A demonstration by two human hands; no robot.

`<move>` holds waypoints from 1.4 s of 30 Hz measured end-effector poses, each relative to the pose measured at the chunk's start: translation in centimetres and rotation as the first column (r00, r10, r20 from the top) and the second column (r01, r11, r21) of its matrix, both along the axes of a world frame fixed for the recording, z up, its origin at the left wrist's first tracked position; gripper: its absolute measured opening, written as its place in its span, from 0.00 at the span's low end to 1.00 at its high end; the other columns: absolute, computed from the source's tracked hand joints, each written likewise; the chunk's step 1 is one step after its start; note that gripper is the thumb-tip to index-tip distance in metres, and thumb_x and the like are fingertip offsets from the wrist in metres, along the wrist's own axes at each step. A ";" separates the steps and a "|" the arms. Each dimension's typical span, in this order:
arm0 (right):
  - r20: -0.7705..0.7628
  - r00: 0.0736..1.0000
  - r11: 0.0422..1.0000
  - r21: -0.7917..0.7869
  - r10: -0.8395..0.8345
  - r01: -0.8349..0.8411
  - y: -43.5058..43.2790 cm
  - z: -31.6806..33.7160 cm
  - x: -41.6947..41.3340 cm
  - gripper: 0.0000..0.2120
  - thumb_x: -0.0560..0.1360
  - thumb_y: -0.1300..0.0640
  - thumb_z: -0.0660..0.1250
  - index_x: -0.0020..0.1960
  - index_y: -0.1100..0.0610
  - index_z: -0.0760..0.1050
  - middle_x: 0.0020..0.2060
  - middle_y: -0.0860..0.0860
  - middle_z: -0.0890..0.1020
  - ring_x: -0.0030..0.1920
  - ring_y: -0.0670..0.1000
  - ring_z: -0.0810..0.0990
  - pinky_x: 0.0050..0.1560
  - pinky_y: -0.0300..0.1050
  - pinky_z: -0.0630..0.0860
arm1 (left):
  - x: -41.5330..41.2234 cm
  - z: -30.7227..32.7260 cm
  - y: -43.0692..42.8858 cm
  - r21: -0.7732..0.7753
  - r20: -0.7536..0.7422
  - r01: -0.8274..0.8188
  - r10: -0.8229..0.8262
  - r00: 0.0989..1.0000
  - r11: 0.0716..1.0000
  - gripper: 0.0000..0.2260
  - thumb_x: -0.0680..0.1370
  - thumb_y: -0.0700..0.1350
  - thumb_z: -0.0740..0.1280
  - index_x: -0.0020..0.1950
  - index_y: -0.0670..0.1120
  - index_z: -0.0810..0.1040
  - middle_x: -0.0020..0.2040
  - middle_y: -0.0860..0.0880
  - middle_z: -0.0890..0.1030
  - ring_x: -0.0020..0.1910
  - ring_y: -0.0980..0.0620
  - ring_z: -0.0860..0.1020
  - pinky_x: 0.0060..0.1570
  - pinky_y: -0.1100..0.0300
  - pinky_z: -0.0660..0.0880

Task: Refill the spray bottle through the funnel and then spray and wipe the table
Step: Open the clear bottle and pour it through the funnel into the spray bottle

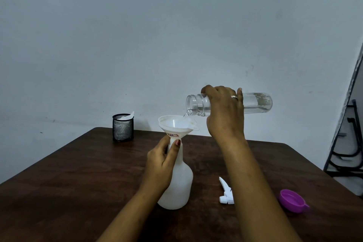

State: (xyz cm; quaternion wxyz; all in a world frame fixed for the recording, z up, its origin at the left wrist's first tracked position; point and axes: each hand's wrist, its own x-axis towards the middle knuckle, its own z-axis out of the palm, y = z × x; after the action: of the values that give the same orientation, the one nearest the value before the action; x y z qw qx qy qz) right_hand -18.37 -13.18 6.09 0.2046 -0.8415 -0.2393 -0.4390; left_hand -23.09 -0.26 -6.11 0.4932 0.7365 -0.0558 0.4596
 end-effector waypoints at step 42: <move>0.014 1.000 1.000 0.005 0.022 -0.022 0.2 0.0 -0.1 0.25 0.67 0.74 0.61 0.57 0.52 0.75 0.51 0.51 0.78 0.60 0.54 0.72 0.75 0.49 0.44 | 0.3 -0.2 0.2 -0.011 0.005 0.015 -0.014 1.000 1.000 0.18 0.75 0.60 0.58 0.42 0.48 0.77 0.35 0.41 0.76 0.33 0.55 0.72 0.33 0.63 0.66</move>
State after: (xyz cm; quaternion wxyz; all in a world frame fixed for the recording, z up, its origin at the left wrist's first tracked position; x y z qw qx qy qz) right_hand -18.44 -13.03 6.08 0.2101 -0.8352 -0.2487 -0.4432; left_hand -22.79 -0.09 -6.36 0.5005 0.7322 -0.0597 0.4580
